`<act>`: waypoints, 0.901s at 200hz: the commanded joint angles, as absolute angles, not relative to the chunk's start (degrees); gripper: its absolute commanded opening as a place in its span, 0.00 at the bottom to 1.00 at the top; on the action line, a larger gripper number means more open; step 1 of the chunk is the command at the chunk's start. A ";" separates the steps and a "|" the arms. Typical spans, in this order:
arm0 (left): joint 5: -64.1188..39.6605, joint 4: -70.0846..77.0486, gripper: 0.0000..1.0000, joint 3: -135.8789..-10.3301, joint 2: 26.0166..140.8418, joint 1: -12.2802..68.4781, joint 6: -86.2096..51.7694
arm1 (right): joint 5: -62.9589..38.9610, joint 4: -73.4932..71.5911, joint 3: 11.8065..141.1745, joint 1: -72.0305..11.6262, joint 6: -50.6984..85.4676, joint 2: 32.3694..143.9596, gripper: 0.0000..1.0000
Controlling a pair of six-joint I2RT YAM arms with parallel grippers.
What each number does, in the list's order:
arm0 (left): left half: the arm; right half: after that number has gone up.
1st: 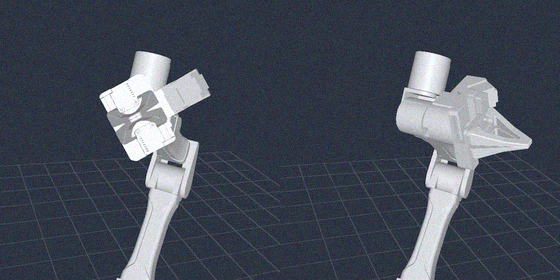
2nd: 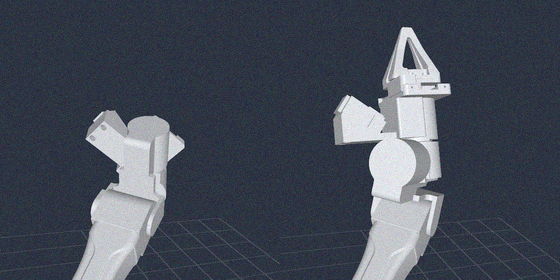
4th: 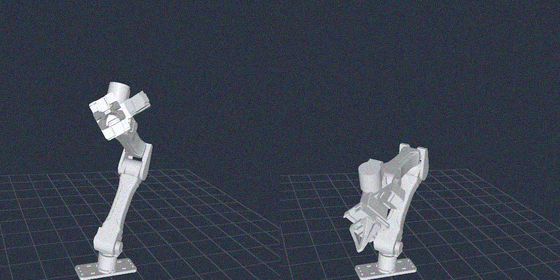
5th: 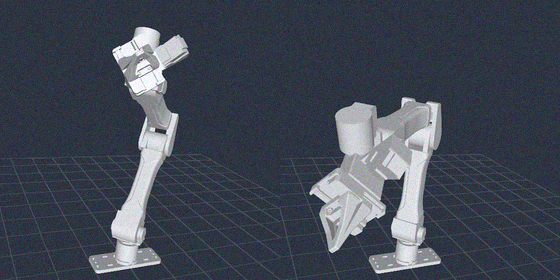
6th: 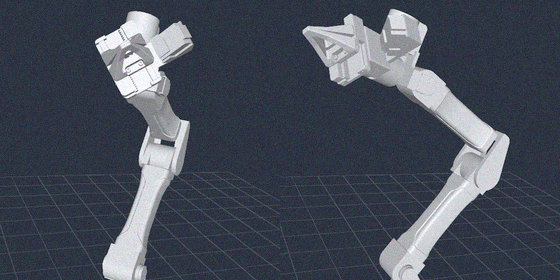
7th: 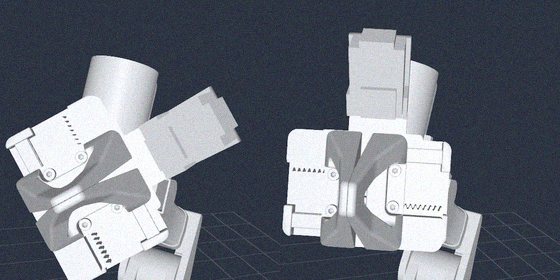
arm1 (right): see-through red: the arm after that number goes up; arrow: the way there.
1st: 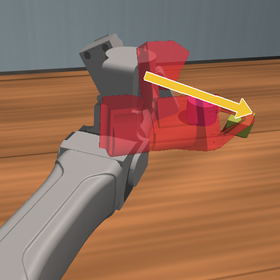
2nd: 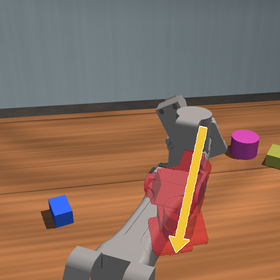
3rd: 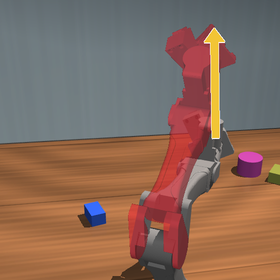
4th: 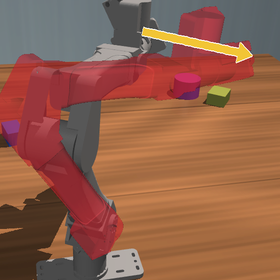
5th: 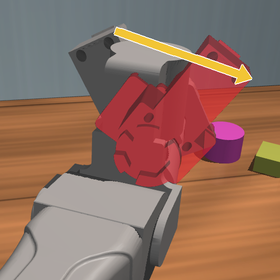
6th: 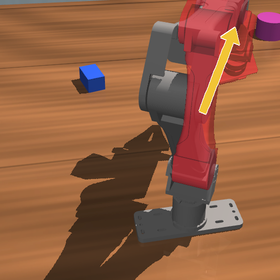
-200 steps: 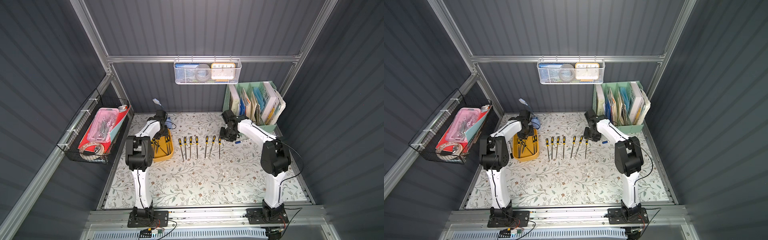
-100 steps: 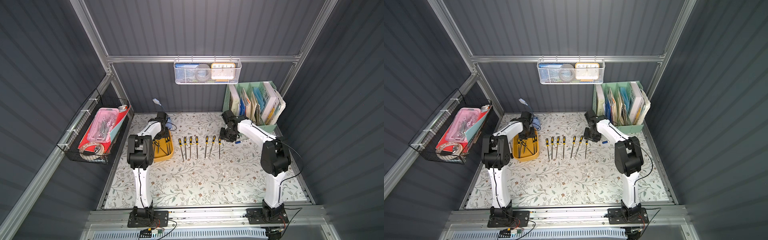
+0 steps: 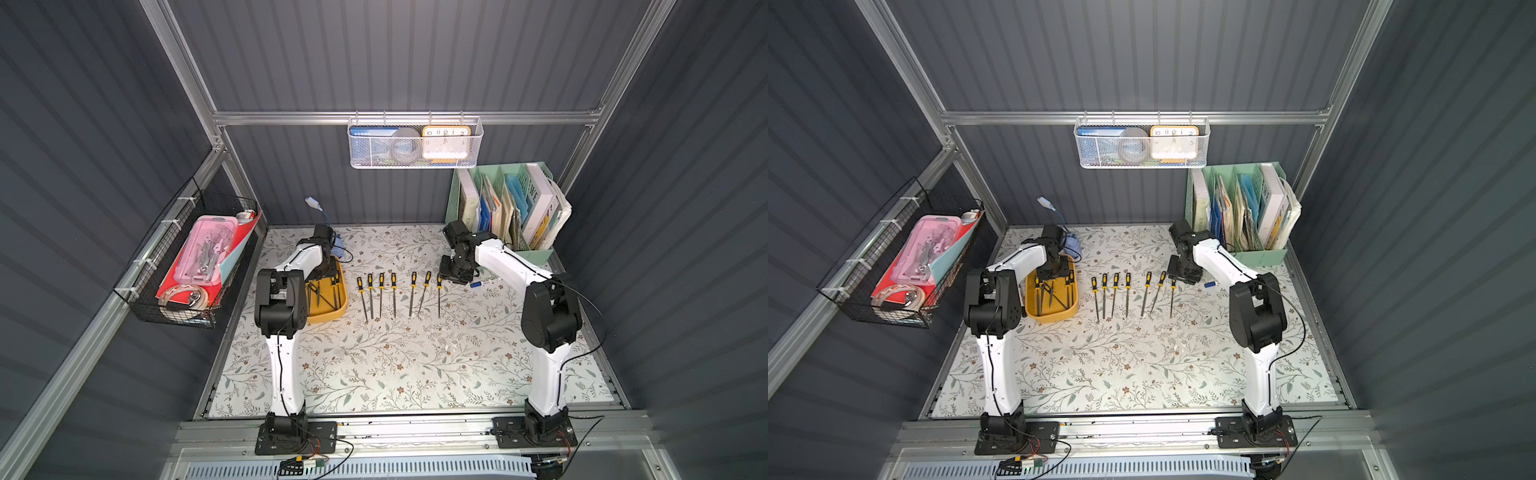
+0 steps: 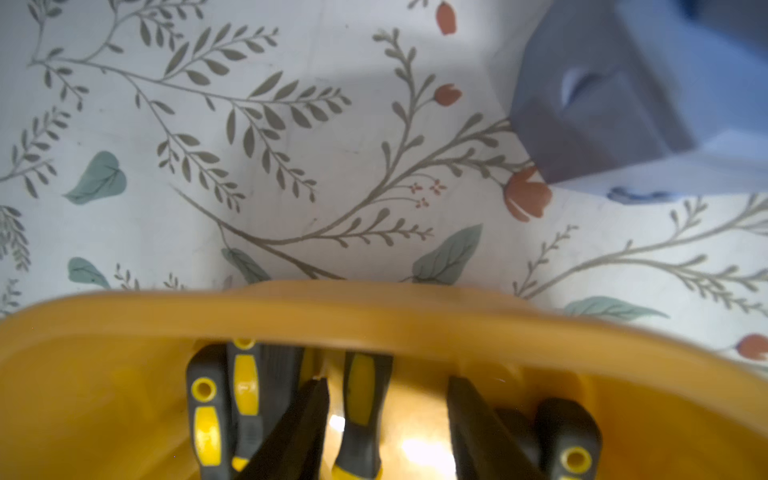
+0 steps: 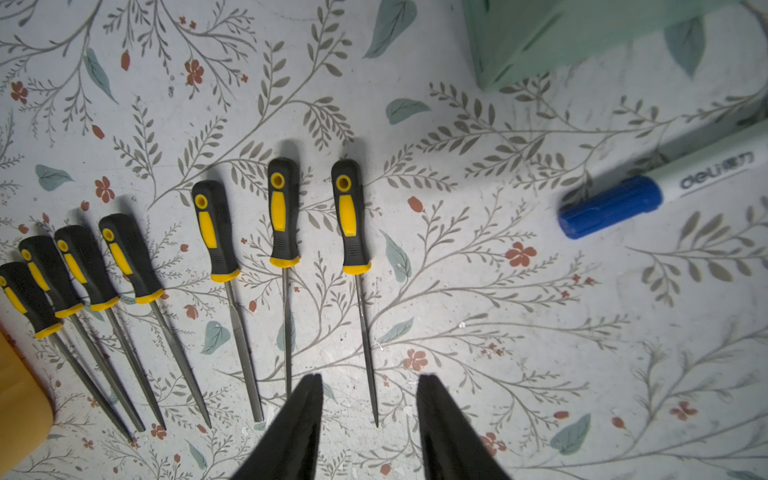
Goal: Take the file tool out of the storage box
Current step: Pick up the file tool from the storage box.
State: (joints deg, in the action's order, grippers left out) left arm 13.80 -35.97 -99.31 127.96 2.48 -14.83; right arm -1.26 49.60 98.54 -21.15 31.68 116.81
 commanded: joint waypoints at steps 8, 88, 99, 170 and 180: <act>14.03 -37.23 0.43 -99.26 129.45 1.94 -14.68 | -0.65 51.14 98.08 -21.09 32.17 117.16 0.43; 14.73 -40.96 0.03 -106.01 127.35 2.02 -14.66 | -0.95 50.80 97.78 -21.18 33.03 116.84 0.43; 14.85 -42.18 0.00 -108.21 126.58 2.02 -14.40 | -1.05 50.54 97.57 -21.18 33.18 116.64 0.43; 9.14 -47.50 0.00 -117.54 122.54 9.35 -16.64 | -1.15 49.16 95.92 -21.27 34.08 115.58 0.44; 7.64 -46.69 0.00 -117.99 122.34 11.31 -17.92 | -1.01 48.81 95.56 -21.18 34.33 115.27 0.44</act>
State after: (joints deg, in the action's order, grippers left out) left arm 11.57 -44.80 -116.64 124.92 6.17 -15.07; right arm -1.34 49.12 96.84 -21.15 33.28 116.81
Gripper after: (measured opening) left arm 0.137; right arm 0.434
